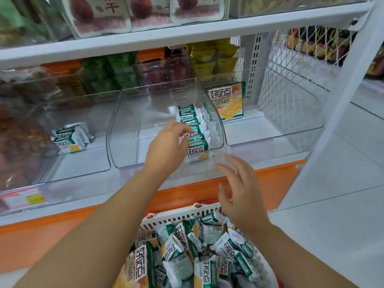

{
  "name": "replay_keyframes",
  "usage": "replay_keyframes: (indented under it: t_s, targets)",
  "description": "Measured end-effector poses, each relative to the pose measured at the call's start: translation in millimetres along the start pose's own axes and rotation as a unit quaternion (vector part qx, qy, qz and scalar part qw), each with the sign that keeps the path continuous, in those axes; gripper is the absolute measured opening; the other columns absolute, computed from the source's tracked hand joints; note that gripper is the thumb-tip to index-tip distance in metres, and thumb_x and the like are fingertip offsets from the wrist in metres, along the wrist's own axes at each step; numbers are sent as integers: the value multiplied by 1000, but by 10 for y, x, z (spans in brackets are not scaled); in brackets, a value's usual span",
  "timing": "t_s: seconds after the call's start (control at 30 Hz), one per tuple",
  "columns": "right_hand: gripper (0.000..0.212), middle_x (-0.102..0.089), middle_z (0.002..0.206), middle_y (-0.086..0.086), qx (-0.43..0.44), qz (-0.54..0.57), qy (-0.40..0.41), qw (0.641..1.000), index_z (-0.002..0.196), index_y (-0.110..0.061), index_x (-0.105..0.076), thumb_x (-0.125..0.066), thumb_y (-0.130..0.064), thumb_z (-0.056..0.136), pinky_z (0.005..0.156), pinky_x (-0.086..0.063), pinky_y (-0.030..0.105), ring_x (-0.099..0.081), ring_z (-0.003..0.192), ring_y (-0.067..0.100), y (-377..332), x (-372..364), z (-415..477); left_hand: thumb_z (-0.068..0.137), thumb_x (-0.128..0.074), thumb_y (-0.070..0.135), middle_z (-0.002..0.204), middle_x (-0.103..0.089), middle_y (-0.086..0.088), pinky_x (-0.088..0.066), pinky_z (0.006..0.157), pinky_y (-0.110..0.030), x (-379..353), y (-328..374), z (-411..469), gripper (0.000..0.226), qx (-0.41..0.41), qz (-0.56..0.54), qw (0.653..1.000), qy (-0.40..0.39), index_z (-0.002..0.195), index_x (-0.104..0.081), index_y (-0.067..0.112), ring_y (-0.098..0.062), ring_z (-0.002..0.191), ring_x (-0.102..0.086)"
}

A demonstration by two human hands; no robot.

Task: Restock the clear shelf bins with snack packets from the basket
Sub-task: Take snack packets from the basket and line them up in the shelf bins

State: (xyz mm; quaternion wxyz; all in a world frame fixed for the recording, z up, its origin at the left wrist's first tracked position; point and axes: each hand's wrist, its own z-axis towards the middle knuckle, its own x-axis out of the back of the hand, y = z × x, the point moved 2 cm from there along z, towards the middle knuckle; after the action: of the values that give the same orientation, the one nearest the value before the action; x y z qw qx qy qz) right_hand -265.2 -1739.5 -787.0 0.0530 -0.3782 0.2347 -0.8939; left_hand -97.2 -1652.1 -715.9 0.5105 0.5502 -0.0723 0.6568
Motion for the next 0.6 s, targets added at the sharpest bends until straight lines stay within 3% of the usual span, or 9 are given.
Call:
replay_keyframes:
  t_s: [0.07,0.17,0.23,0.3,0.37,0.43,0.5,0.6]
  targets:
    - [34,-53,123,1,18,9,-54,998,119,-13,-59,-52,-13,86,100,-39,29,-49,116,16,-24,-123,-117,92,-49,12,101,-54,10,-45,77,-22,62,86,-350,19,-95,-34,991,82,103,-64,16,0,88,-49]
    - [26,-62,109,-6,-52,39,-231,971,116,-20,-62,-53,-16,91,80,-46,22,-59,94,12,-23,-331,-275,91,-44,16,98,-60,4,-51,68,-25,-45,-10,-919,22,-151,-37,986,60,97,-64,13,-10,81,-59]
    - [26,-66,108,-6,-116,57,-374,918,118,-22,-61,-50,-21,94,79,-48,23,-61,91,11,-9,-479,-398,90,-48,16,99,-61,5,-51,59,-29,-196,-178,-1242,19,-119,-27,993,-2,97,-65,16,-10,73,-59]
    - [28,-65,111,0,-150,43,-492,856,121,-19,-58,-50,-21,95,72,-45,23,-60,90,14,-2,-586,-509,92,-51,14,107,-60,5,-50,63,-30,-342,-335,-1501,19,-51,-11,994,-98,104,-65,20,-4,76,-55]
    - [34,-60,120,5,-173,13,-584,793,127,-15,-53,-53,-23,94,71,-42,23,-58,97,18,-8,-654,-621,96,-48,18,127,-52,6,-48,84,-29,-491,-475,-1727,27,1,19,976,-216,119,-59,24,-11,105,-56]
    - [41,-56,125,8,-173,-28,-641,747,131,-12,-49,-54,-28,94,80,-43,26,-56,106,22,-11,-714,-731,98,-46,22,148,-33,5,-37,106,-34,-619,-571,-1920,39,20,82,936,-342,136,-46,28,-20,133,-38]
    - [45,-55,128,11,-163,-63,-662,728,133,-9,-47,-55,-32,94,90,-45,32,-55,111,25,-28,-767,-797,98,-46,23,159,-13,1,-25,115,-46,-703,-612,-2048,47,21,127,895,-427,144,-36,29,-26,144,-18]
    - [52,-51,134,12,-169,-72,-666,723,138,-10,-44,-59,-29,92,96,-43,33,-53,117,26,-61,-856,-864,97,-49,19,160,0,-3,-18,116,-52,-781,-652,-2119,54,21,154,860,-485,146,-31,30,-30,146,-6]
